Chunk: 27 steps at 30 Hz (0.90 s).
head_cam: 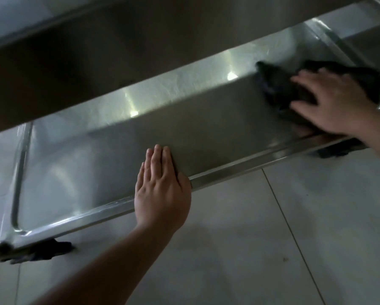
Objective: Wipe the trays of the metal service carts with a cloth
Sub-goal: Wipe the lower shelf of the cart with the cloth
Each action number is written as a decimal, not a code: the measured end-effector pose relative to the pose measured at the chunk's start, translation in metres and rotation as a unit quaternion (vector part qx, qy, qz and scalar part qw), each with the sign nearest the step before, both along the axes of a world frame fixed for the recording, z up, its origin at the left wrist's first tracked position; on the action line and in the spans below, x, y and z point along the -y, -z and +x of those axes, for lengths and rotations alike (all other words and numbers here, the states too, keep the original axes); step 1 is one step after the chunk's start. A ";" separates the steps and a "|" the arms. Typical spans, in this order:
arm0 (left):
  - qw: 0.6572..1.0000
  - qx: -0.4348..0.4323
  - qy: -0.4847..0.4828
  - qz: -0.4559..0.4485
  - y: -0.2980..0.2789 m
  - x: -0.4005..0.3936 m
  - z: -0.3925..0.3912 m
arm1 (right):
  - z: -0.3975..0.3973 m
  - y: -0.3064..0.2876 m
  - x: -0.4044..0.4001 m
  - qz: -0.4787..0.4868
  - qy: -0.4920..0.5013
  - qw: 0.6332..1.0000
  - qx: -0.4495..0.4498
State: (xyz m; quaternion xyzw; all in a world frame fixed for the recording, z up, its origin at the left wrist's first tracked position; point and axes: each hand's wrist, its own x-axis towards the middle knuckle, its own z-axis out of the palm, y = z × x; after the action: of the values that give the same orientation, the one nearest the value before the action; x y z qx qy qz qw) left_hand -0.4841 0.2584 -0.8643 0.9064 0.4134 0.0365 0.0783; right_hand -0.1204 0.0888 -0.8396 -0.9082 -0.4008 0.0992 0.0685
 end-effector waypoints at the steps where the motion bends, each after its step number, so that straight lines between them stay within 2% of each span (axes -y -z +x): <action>1: 1.000 0.000 0.001 0.000 0.000 0.000 0.001 | 0.013 -0.001 -0.001 0.001 0.064 0.998 0.000; 3: 1.000 -0.003 0.004 -0.003 0.000 0.000 0.002 | 0.022 0.001 -0.017 -0.003 0.170 0.985 -0.001; 5: 1.000 -0.011 0.006 -0.013 0.000 0.000 0.002 | 0.005 0.002 -0.049 -0.011 0.196 0.980 -0.020; 9: 0.999 -0.022 0.004 -0.035 -0.006 0.000 0.003 | -0.081 -0.003 -0.139 -0.007 0.055 0.998 -0.022; 12: 0.997 -0.039 0.017 -0.071 -0.012 -0.004 0.006 | -0.159 -0.007 -0.196 -0.024 -0.094 0.994 -0.044; 15: 0.995 -0.007 0.039 -0.089 -0.023 -0.010 -0.002 | -0.194 -0.011 -0.205 -0.011 -0.219 0.972 -0.089; 18: 0.997 0.004 0.059 -0.044 -0.029 -0.015 -0.034 | -0.171 -0.017 -0.173 0.010 -0.234 0.966 -0.108; 20: 0.998 0.013 0.039 -0.047 -0.030 -0.030 -0.066 | -0.140 -0.014 -0.133 0.011 -0.179 0.982 -0.061; 23: 0.998 0.042 -0.035 -0.043 -0.032 -0.077 -0.116 | -0.074 -0.001 -0.056 0.031 -0.009 0.999 0.010; 25: 0.996 0.014 -0.075 -0.040 -0.031 -0.107 -0.146 | -0.036 0.009 -0.007 0.031 0.125 0.991 0.022; 27: 0.994 -0.015 -0.094 -0.047 -0.026 -0.123 -0.162 | -0.021 0.019 0.018 0.023 0.218 0.976 0.001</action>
State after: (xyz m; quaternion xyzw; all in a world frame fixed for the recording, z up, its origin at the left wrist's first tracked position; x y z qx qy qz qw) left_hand -0.6462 0.3815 -0.8382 0.8596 0.4988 0.0109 0.1107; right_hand -0.1410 0.0711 -0.8582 -0.9720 -0.1956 0.0717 0.1088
